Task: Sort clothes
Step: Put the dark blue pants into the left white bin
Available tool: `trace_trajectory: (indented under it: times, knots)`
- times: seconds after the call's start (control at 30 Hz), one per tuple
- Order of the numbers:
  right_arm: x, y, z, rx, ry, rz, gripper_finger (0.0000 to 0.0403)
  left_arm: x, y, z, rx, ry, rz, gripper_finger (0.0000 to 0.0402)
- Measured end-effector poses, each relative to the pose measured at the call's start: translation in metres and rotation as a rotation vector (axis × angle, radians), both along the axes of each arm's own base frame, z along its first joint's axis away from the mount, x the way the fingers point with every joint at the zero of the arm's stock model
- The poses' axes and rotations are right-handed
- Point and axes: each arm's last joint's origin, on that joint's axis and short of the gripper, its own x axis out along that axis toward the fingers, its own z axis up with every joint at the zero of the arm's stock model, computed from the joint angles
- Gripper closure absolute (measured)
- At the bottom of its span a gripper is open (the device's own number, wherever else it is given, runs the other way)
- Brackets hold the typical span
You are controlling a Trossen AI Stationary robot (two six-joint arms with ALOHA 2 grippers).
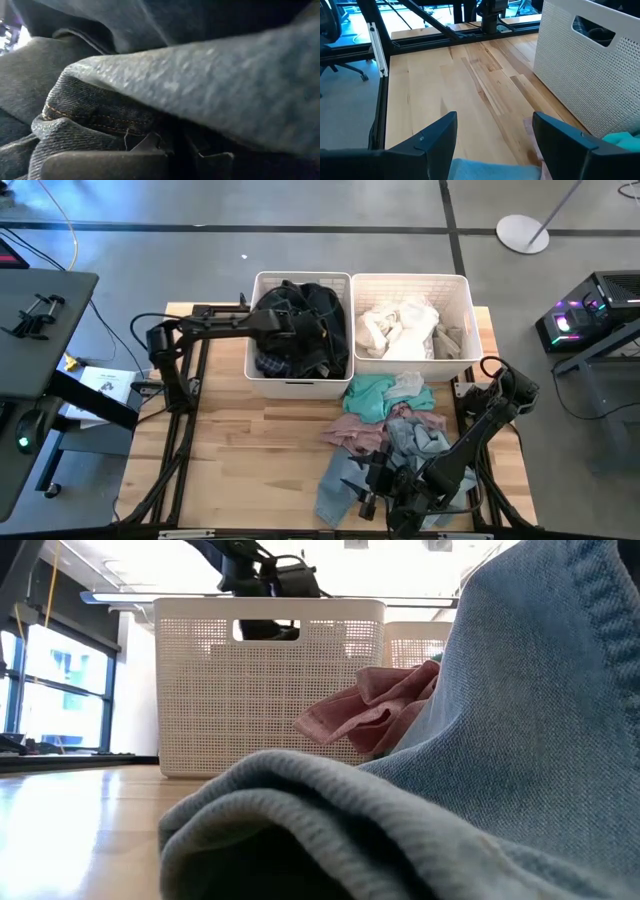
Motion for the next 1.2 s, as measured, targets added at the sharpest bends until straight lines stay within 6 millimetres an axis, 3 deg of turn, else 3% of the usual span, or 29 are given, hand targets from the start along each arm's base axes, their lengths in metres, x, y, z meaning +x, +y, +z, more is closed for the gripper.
trace_trajectory:
  times: [0.13,0.27,0.5,0.57,0.63,0.73,0.87,0.93,1.07,1.2]
  knots:
    - [0.000,0.000,0.000,0.000,0.000,-0.001,0.0155,-0.001,-0.007,0.027,-0.005,0.008,-0.016,0.0401]
    - [0.000,0.000,0.000,0.002,0.000,-0.001,0.0155,-0.007,-0.020,0.098,0.022,-0.153,-0.071,0.0385]
    - [0.000,0.000,0.000,0.005,-0.005,-0.007,0.0155,-0.047,-0.038,0.211,0.108,-0.495,-0.099,0.0313]
    - [0.000,0.000,0.000,0.003,-0.006,-0.008,0.0155,-0.060,-0.038,0.234,0.138,-0.612,-0.080,0.0300]
    - [0.000,0.000,0.000,0.002,-0.005,-0.009,0.0155,-0.064,-0.035,0.241,0.115,-0.679,-0.097,0.0297]
    - [0.000,0.000,0.000,0.002,-0.005,-0.009,0.0155,-0.059,-0.025,0.233,0.017,-0.699,-0.123,0.0305]
    - [0.000,-0.001,0.000,0.001,-0.005,-0.009,0.0155,-0.036,-0.015,0.190,-0.101,-0.623,-0.130,0.0327]
    - [-0.001,0.000,0.000,0.001,-0.005,-0.006,0.0155,-0.023,-0.010,0.155,-0.131,-0.570,-0.122,0.0339]
    - [-0.001,-0.001,-0.001,0.002,0.002,-0.012,0.0155,0.002,-0.003,0.061,-0.191,-0.441,-0.099,0.0360]
    - [-0.003,-0.002,-0.003,0.011,0.015,-0.029,0.0155,0.012,0.000,0.002,-0.198,-0.433,-0.099,0.0374]
